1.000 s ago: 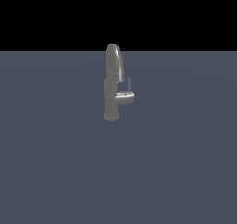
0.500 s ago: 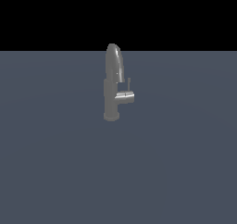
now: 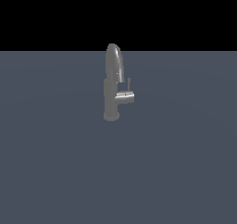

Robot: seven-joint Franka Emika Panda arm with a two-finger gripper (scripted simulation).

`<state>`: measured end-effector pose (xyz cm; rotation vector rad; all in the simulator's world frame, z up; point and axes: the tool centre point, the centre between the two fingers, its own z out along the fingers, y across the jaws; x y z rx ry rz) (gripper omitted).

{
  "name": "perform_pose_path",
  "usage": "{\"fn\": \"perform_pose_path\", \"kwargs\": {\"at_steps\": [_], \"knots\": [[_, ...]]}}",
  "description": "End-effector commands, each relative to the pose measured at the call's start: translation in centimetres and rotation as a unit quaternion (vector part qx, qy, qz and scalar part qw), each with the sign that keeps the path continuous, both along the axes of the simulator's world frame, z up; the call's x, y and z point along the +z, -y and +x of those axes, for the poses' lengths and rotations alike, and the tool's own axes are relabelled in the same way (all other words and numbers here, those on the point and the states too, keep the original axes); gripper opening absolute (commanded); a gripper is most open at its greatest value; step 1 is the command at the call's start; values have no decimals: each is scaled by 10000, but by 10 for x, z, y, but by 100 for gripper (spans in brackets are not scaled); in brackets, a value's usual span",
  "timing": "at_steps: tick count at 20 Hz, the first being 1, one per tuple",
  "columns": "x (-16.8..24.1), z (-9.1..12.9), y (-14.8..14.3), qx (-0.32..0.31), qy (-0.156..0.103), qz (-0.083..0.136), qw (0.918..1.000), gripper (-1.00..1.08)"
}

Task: Turn on the faucet by rotating a designated handle.

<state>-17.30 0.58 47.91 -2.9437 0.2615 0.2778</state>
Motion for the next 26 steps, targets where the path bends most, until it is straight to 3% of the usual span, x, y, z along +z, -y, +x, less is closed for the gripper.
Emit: {"fn": "perform_pose_path", "kwargs": {"at_steps": [1,14,26], "knots": [[-4,15,0,-135,-175,135,9997,-100],[-31,88,5,-831,-1097,854,9868,-100],[-69,150,14,-1471,-1954,1534,9574,-100]]}}
